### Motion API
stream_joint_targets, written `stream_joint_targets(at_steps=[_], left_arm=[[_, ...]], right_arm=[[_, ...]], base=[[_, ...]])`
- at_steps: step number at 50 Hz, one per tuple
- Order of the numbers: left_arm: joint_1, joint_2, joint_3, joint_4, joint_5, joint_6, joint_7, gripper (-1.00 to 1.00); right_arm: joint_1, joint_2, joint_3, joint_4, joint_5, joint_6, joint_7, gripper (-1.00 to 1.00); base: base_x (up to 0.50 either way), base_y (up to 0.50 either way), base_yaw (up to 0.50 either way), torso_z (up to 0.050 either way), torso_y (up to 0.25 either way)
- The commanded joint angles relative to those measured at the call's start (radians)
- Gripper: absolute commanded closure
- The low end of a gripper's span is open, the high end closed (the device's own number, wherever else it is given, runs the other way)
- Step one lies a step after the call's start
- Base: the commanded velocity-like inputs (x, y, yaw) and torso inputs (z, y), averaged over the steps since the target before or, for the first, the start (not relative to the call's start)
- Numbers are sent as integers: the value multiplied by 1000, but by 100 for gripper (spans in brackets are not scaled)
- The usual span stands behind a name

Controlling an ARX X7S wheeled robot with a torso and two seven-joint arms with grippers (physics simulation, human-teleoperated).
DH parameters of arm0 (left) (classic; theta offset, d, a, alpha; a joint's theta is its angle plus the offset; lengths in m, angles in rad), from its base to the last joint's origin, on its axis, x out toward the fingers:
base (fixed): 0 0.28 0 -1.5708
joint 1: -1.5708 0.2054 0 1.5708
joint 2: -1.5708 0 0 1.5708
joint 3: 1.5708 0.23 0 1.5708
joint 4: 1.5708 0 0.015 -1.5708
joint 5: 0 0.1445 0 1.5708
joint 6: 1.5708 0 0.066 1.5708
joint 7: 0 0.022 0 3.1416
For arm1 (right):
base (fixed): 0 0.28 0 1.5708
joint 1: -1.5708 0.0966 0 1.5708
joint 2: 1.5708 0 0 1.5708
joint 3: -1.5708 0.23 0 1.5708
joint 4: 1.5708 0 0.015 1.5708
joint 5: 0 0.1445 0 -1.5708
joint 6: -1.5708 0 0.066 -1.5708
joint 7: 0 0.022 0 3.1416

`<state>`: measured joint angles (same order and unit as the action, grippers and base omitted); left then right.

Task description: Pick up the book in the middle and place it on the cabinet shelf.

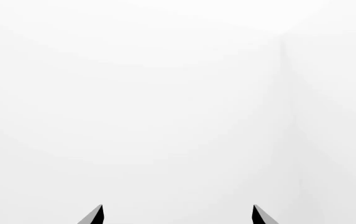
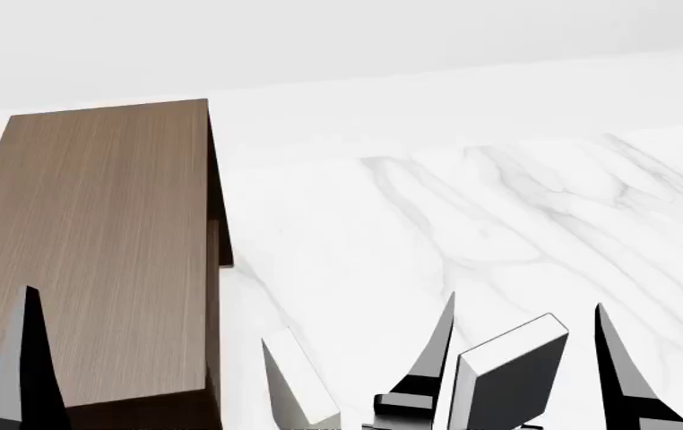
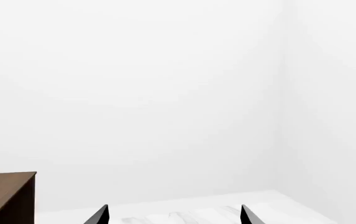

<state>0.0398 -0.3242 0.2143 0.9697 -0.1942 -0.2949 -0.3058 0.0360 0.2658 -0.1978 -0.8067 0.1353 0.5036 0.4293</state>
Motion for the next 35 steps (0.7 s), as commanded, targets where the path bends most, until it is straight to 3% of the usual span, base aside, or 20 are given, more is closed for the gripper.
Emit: stream_joint_targets(at_steps=[1,24,28,35], left_arm=[[-4,-17,18,10,11,-9,-7,-100],[-19,-47,38,36,37,-35,-37,-100],[-29,-51,25,75,23,-65,-66,-100],[-122,-261,118,77,-179,-55,-379,-100]], right_arm=[[-3,6,-3,17,4,-14,6,-100],[-1,13,-18,36,9,-14,18,-100],[0,15,-21,35,11,-13,19,-100],[-1,20,-22,27,15,-8,22,-100]], base=[[0,0,0,46,-160],[0,0,0,37,-213],[0,0,0,0,0],[0,0,0,0,0]])
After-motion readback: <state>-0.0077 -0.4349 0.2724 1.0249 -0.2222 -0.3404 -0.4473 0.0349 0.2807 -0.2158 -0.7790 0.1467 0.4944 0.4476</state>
